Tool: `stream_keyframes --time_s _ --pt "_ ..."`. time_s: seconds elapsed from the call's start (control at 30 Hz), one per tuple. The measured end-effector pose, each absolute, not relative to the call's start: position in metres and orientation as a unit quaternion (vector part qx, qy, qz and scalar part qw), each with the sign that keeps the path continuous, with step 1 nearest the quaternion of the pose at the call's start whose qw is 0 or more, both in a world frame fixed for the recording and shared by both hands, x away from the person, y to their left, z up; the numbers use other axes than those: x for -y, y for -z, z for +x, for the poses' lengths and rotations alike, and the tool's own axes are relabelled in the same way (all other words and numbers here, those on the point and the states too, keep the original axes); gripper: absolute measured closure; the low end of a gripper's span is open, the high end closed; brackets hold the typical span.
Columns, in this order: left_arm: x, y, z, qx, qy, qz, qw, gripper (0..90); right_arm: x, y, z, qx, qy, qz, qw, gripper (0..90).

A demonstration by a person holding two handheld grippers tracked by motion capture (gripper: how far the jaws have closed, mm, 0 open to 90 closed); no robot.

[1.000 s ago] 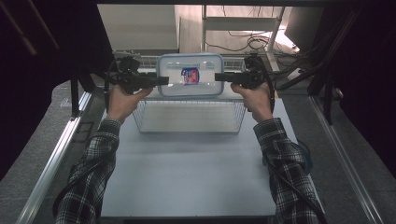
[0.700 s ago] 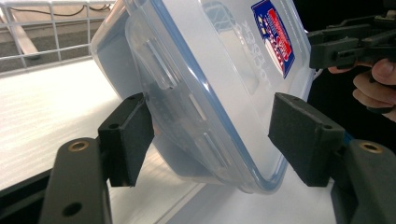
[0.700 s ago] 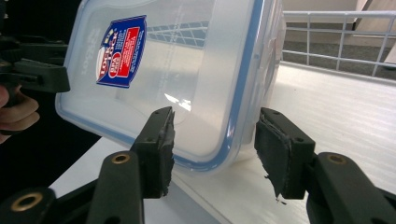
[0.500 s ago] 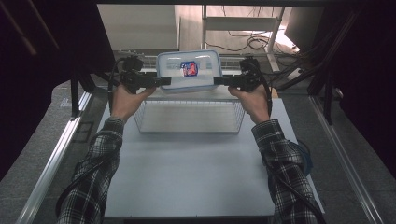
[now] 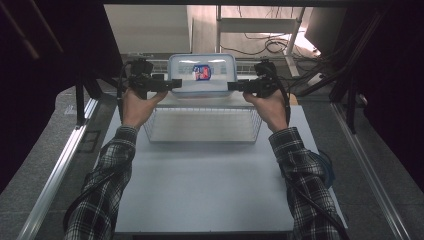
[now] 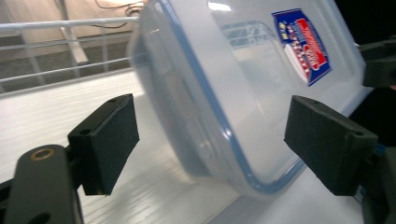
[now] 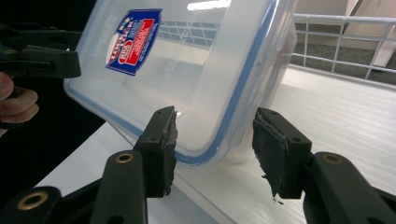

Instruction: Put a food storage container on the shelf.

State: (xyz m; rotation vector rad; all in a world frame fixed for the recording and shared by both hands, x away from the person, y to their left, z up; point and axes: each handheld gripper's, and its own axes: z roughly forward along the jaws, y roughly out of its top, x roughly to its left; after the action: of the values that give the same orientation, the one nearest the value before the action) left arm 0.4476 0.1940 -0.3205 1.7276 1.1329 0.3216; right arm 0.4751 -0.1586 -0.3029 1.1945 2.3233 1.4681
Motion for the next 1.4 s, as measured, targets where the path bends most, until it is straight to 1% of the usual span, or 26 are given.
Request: stream_keyframes --time_s 0.03,0.1,0.13,0.2,0.23,0.27,0.33,0.5,0.57,0.6,0.87,1.23,1.4 --pt "-0.195 0.321 0.447 -0.464 -0.126 0.714 0.508 19.2 0.159 0.303 0.475 -0.773 -0.489 0.398 0.072 49.0" --pt "-0.195 0.323 0.447 -0.446 -0.108 0.719 0.522 30.5 0.159 0.303 0.476 -0.772 -0.490 0.398 0.070 49.0" --pt "-0.194 0.323 0.445 -0.446 -0.111 0.719 0.521 34.1 0.159 0.303 0.476 -0.772 -0.491 0.399 0.070 48.8" --pt "-0.195 0.320 0.443 -0.448 -0.124 0.718 0.518 36.2 0.159 0.302 0.476 -0.771 -0.489 0.400 0.077 48.7" --pt "-0.196 0.319 0.441 -0.450 -0.132 0.715 0.518 41.2 0.158 0.302 0.476 -0.770 -0.489 0.402 0.081 49.3" --pt "-0.198 0.318 0.440 -0.452 -0.143 0.715 0.514 46.6 0.158 0.300 0.475 -0.769 -0.490 0.402 0.089 51.9" --pt "-0.198 0.317 0.439 -0.444 -0.143 0.721 0.512 51.6 0.157 0.298 0.473 -0.769 -0.489 0.399 0.101 52.7" --pt "-0.198 0.317 0.438 -0.448 -0.141 0.718 0.513 52.0 0.153 0.294 0.473 -0.772 -0.481 0.399 0.114 53.9" --pt "-0.198 0.317 0.437 -0.447 -0.137 0.720 0.514 52.8 0.153 0.293 0.472 -0.775 -0.478 0.396 0.116 54.3" --pt "-0.198 0.316 0.436 -0.447 -0.134 0.720 0.513 55.0 0.154 0.293 0.472 -0.776 -0.477 0.395 0.115 54.7" --pt "-0.194 0.314 0.428 -0.442 -0.135 0.728 0.507 54.4 0.157 0.292 0.471 -0.778 -0.476 0.394 0.109 56.5" --pt "-0.195 0.314 0.433 -0.447 -0.137 0.723 0.509 53.8 0.152 0.289 0.465 -0.782 -0.466 0.393 0.130 56.3" --pt "-0.193 0.314 0.431 -0.447 -0.130 0.722 0.512 53.5 0.154 0.289 0.467 -0.780 -0.469 0.395 0.126 55.9"
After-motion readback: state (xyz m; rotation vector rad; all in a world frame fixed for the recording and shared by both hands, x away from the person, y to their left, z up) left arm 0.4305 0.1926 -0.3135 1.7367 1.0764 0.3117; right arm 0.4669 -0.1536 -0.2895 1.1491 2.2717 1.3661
